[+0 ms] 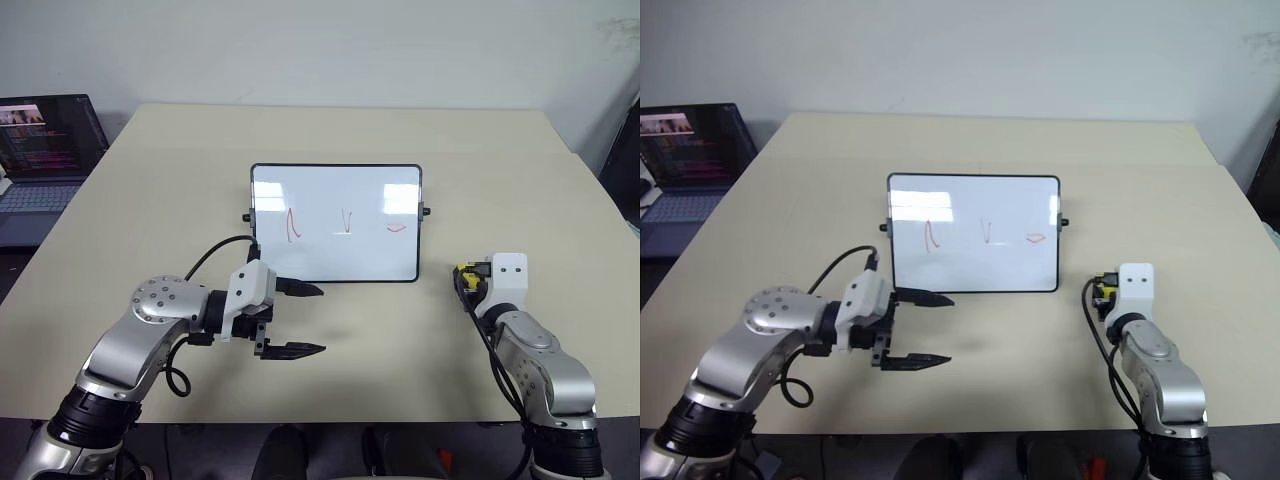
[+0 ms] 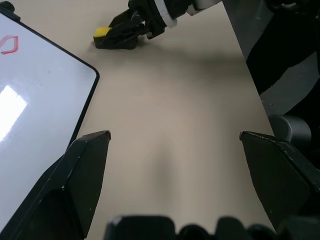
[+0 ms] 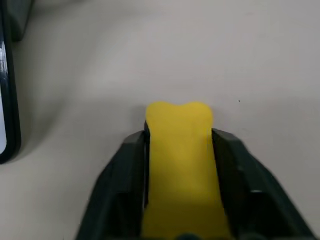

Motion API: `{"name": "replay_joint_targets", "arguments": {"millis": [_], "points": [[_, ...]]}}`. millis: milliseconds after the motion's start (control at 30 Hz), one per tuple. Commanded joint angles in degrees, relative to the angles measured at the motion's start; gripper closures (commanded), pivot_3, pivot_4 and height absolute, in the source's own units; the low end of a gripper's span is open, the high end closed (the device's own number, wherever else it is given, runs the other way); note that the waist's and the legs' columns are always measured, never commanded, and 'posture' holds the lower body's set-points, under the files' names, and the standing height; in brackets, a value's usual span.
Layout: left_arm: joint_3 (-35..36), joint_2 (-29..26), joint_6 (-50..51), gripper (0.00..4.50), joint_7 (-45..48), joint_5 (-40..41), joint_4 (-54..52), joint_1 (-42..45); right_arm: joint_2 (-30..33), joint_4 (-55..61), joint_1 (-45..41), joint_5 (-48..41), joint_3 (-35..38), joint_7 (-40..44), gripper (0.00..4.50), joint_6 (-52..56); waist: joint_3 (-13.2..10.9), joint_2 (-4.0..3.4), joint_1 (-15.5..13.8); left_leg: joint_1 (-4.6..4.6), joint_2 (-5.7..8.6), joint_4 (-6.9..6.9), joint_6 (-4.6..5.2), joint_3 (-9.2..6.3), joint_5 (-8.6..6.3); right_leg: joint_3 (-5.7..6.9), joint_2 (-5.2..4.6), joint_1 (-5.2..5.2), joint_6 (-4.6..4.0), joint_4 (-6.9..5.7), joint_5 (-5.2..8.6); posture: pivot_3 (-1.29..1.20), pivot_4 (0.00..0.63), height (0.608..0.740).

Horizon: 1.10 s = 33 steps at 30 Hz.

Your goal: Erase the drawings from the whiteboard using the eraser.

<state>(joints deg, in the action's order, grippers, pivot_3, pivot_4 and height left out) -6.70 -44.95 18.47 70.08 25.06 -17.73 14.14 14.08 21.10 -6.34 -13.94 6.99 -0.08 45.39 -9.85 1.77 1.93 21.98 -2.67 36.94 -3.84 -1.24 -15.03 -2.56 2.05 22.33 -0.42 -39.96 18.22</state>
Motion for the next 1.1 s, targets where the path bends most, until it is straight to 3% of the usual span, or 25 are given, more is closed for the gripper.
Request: {"name": "replay_joint_targets", "arguments": {"millis": [33,467,833,1100], "points": [[0.77,0.08,0.67,0.00,-0.67,0.91,-2.60,0.83,-0.47,1.25,-0.70,0.26,1.39,0.10,3.29,-0.97,0.00,0.00,0.00,0.00,0.00,0.00,0.00,-0.01,0.00,0.00,0.00,0.00,0.00,0.00,0.00,0.00,0.150,0.740],[1.74,0.11,4.00,0.00,-3.73,0.94,-3.71,-0.01,0.32,7.16,2.27,-2.06,1.20,4.11,3.29,0.48,-0.01,-0.01,0.00,0.00,0.00,0.00,0.00,-0.04,0.00,0.00,0.00,0.00,0.01,0.00,0.00,0.00,0.150,0.740],[4.59,-0.48,6.40,0.00,-9.47,1.11,-5.34,-5.54,11.42,20.07,7.55,0.18,-8.93,15.59,3.29,-3.86,-0.02,-0.01,0.11,-0.04,-0.01,0.00,0.00,-0.09,0.00,-0.02,-0.01,-0.01,0.03,0.00,0.02,0.00,0.150,0.740],[5.89,-0.41,6.01,0.00,-11.72,0.77,-5.19,-7.08,13.65,19.80,4.32,4.53,-17.35,18.06,3.29,-6.97,-0.02,0.01,-0.05,-0.04,0.01,0.02,0.00,-0.12,0.00,0.02,-0.03,-0.03,0.04,0.00,0.02,0.00,0.150,0.740]]}}
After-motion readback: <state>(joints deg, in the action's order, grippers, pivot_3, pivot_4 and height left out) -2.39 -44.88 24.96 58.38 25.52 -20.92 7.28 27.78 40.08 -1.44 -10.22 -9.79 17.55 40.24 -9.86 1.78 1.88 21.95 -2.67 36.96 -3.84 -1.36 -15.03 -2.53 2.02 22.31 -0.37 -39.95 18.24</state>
